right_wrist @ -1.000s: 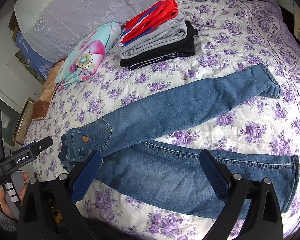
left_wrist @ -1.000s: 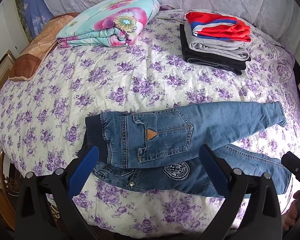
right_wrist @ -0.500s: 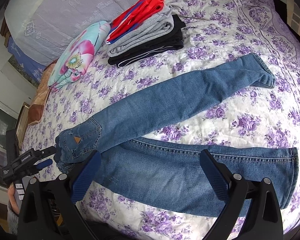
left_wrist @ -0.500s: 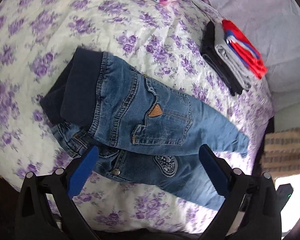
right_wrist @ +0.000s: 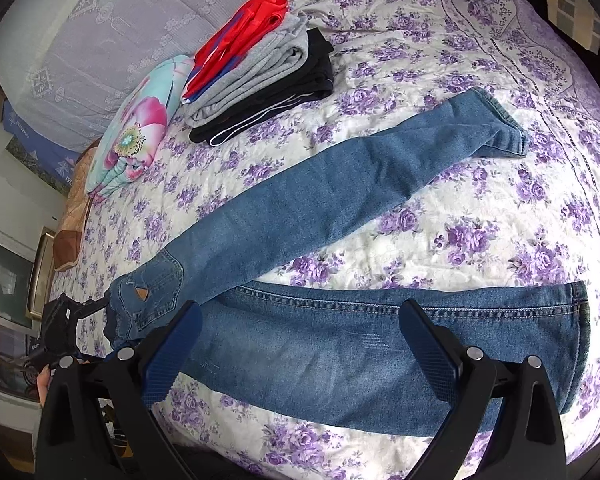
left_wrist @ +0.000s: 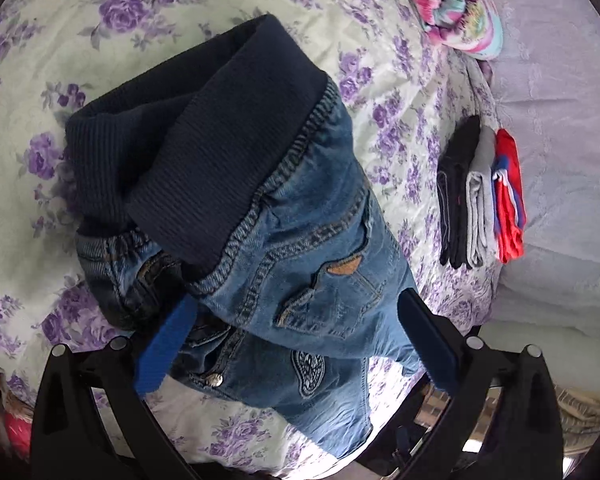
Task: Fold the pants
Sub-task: 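Grasp the dark ribbed waistband with the left tool while the right tool grasps a leg hem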
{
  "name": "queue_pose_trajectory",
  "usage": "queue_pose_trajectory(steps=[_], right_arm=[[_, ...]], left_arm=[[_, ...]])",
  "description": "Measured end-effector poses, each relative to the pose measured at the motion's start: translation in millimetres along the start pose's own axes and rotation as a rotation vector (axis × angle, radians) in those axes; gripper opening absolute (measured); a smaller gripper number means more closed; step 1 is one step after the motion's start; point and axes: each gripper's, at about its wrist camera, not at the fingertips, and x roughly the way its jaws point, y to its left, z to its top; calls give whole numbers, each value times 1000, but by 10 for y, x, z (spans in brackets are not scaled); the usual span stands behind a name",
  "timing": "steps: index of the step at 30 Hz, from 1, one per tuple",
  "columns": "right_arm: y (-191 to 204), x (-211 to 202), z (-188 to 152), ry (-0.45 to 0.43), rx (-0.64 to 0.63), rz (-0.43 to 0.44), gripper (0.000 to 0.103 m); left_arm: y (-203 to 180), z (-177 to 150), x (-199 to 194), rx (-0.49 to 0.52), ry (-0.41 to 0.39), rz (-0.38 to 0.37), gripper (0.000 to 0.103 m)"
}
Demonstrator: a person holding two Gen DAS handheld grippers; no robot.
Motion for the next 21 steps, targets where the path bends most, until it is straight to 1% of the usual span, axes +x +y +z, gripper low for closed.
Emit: queue_pose_trajectory(steps=[2, 3, 4, 5, 6, 8, 9, 11, 12, 13, 14, 15, 16, 17, 19, 20, 21], right_arm=[[-39, 35, 25, 3, 15, 0, 99], [-55, 49, 28, 1, 17, -3, 99], [-75, 56, 43, -3, 15, -7, 99], [-107, 50, 66, -15, 12, -13, 99], [-157, 37, 94, -33, 10, -19, 99], [-332, 13, 168, -88, 35, -26, 99], [-473, 20, 216, -116, 71, -12, 99], [-795, 100, 323, -135, 193, 60, 99], [-972, 158, 379, -138, 277, 114, 99], [-1140, 221, 427, -145, 361, 170, 99], [-1275, 285, 459, -153, 436, 207, 99], [-1408, 358, 500, -163, 506, 240, 99], [-1510, 435, 550, -169, 556, 256, 99], [-1574, 514, 609, -169, 577, 257, 99], [-1644, 662, 759, -165, 579, 234, 93], [-1660, 739, 838, -161, 571, 233, 87], [-1675, 820, 917, -157, 564, 246, 78]], left_arm=[[-24, -4, 59, -29, -22, 38, 97], [-70, -33, 26, -18, -49, 32, 85], [-142, -66, -11, 14, -66, 22, 75], [-230, -83, -44, 53, -84, 49, 72], [-316, -71, -52, 93, -97, 59, 72], [-425, -13, 8, 152, -86, 109, 72], [-417, 29, 57, 140, -74, 124, 71], [-335, 104, 145, 87, -43, 120, 69], [-296, 136, 158, 63, -41, 113, 64], [-275, 155, 153, 46, -43, 108, 62], [-252, 168, 132, 32, -43, 97, 59], [-253, 197, 111, 23, -43, 88, 53], [-213, 191, 88, 24, -45, 91, 49], [-219, 220, 66, 22, -45, 93, 42], [-196, 228, 8, 1, -47, 70, 37], [-172, 196, -17, 0, -53, 63, 31], [-217, 186, -19, 7, -58, 56, 28]])
